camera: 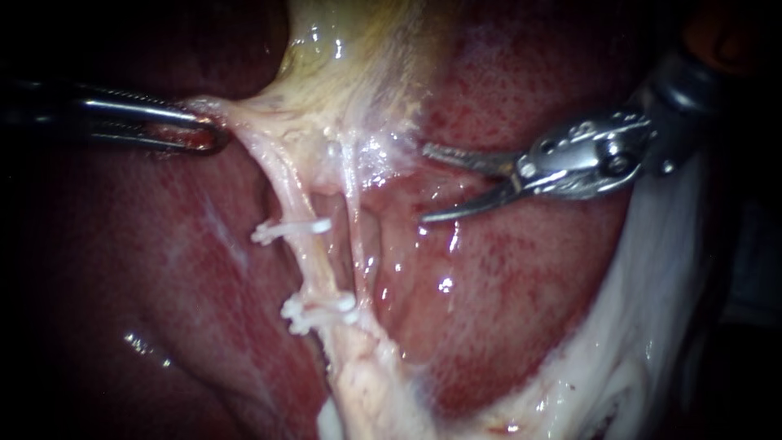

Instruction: Go to the cutting position left tube

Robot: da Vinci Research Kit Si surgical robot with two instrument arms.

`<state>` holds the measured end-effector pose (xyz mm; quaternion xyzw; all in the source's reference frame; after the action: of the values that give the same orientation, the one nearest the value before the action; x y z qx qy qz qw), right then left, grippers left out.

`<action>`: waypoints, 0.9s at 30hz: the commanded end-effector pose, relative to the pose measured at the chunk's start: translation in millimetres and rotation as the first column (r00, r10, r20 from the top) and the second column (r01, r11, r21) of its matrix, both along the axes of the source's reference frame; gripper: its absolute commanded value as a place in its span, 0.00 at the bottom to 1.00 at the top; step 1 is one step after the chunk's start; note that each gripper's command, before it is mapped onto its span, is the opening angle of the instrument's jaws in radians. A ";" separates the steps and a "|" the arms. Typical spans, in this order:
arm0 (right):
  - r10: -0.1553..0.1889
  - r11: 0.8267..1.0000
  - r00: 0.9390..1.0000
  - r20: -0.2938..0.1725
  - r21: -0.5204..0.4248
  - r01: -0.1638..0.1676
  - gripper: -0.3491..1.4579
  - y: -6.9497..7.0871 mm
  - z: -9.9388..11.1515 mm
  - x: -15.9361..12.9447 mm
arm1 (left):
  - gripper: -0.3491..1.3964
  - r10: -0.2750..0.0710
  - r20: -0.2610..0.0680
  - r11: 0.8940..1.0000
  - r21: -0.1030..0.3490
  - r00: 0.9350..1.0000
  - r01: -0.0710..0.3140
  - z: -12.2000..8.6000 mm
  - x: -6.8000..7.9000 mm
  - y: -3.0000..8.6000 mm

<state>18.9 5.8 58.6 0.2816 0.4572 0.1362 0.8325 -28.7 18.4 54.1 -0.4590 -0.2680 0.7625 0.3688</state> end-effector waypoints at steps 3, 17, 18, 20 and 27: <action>-0.031 0.998 0.999 -0.014 0.047 0.031 0.99 -1.9 1.2 1.3 | 0.00 0.001 0.001 1.000 0.000 1.000 -0.001 0.0 0.1 0.0; -0.120 0.972 0.991 -0.062 0.195 0.130 0.99 -5.8 5.6 5.2 | 0.00 -0.002 -0.001 1.000 -0.001 1.000 0.002 0.0 0.1 0.0; -0.123 0.972 0.991 -0.062 0.195 0.132 0.99 -5.9 5.9 5.4 | 0.00 -0.002 -0.001 1.000 -0.001 1.000 0.002 0.0 0.1 0.0; -0.128 0.969 0.990 -0.059 0.203 0.137 0.99 -5.9 6.6 5.7 | 0.00 -0.002 -0.001 1.000 -0.001 1.000 0.002 0.0 0.1 0.0; -0.124 0.968 0.991 -0.051 0.211 0.132 0.99 -5.7 9.0 6.4 | 0.00 -0.002 -0.001 1.000 -0.002 1.000 0.002 0.1 0.1 -0.1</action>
<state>25.4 0.2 67.8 0.4015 0.4361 0.1251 0.7956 -28.6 18.3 54.2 -0.4591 -0.2666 0.7627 0.3694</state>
